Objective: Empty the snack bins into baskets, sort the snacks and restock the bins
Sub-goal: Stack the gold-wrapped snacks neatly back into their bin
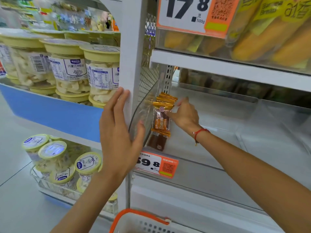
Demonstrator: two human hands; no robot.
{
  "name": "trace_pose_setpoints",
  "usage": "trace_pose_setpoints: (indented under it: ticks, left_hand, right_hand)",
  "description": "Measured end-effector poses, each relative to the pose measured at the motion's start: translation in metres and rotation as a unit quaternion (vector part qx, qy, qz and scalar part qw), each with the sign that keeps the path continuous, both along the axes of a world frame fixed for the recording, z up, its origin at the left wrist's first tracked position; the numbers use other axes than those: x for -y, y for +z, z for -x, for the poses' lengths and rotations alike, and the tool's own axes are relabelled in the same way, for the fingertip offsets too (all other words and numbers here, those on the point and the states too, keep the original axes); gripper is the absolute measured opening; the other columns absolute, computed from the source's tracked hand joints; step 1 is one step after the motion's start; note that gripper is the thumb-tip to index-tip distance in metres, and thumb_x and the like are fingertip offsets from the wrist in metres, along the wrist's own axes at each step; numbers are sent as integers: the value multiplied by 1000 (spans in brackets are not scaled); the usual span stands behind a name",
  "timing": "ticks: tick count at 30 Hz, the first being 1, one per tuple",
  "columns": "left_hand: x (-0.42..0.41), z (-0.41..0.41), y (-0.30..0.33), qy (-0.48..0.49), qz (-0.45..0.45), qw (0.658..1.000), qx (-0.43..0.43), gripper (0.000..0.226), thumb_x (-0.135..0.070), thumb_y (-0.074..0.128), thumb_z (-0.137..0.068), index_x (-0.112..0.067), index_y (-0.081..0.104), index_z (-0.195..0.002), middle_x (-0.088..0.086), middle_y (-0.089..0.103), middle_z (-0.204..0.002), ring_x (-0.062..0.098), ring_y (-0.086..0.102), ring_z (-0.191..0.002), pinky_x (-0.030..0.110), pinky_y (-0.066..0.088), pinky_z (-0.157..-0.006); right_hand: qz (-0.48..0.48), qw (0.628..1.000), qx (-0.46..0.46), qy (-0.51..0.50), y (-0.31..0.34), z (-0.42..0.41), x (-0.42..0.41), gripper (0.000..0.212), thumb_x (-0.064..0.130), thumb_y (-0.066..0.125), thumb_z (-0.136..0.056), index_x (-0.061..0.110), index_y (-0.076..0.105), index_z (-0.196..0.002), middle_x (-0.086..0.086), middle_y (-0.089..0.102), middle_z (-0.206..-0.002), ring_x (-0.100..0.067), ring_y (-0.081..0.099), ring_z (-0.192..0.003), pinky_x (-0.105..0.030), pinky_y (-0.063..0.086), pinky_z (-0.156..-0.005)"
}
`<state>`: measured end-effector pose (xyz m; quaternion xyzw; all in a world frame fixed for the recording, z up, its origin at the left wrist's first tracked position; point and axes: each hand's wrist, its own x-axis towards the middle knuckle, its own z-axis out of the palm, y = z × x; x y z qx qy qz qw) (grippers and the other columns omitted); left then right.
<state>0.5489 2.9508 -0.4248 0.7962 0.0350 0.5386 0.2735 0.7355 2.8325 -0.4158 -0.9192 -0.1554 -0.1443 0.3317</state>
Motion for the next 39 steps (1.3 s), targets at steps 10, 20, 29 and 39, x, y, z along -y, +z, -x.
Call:
trace_pose_setpoints:
  ticks: [10,20,29,39]
  left_hand:
    - [0,-2,-2,10,-6,1000,10,64,-17,56,-89,-7,33,-147,7,29,-153,14,25,-144,28,24,-114]
    - [-2,1,-2,0,-16,1000,6,65,-15,56,-88,-8,31,-148,7,28,-154,13,24,-145,28,24,-114]
    - [1,0,-4,68,-47,997,-10,60,-27,46,-92,-13,31,-149,4,29,-155,14,22,-145,37,10,-120]
    - [2,0,-4,56,-41,998,-10,63,-26,47,-91,-15,28,-149,4,28,-156,15,22,-145,50,20,-117]
  right_hand:
    - [350,875,-148,299,12,52,20,67,48,75,-78,17,48,-131,-1,48,-126,-16,49,-110,-33,48,-93]
    - [151,952,-81,252,15,35,24,32,28,77,-80,17,66,-108,5,65,-93,-11,60,-79,-28,51,-72]
    - [-80,963,-234,104,8,8,1,57,15,80,-78,16,40,-118,-8,62,-116,-25,67,-97,-28,59,-67]
    - [-15,990,-106,95,-1,18,7,66,13,82,-74,12,42,-126,-2,61,-100,-23,63,-96,-39,56,-82]
